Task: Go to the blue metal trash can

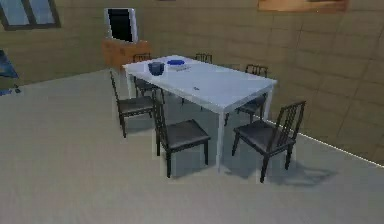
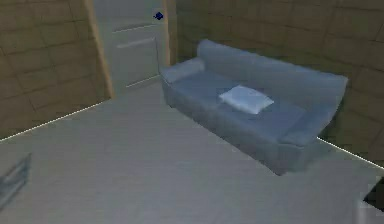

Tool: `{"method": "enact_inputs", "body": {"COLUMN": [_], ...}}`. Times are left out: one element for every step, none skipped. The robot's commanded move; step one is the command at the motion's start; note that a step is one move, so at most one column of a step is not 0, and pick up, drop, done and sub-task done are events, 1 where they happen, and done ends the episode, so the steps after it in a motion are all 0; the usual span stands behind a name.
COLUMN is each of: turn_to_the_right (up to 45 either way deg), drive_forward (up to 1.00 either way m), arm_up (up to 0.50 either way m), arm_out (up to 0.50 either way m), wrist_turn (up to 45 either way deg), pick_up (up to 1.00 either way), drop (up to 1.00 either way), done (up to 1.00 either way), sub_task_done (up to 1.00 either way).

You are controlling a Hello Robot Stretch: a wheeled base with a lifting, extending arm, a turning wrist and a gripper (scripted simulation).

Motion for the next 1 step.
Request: {"method": "enact_inputs", "body": {"turn_to_the_right": [45.0], "drive_forward": [0.0], "arm_up": [0.0], "arm_out": [0.0], "wrist_turn": [0.0], "pick_up": [0.0], "drop": [0.0], "done": [0.0], "sub_task_done": [0.0]}}
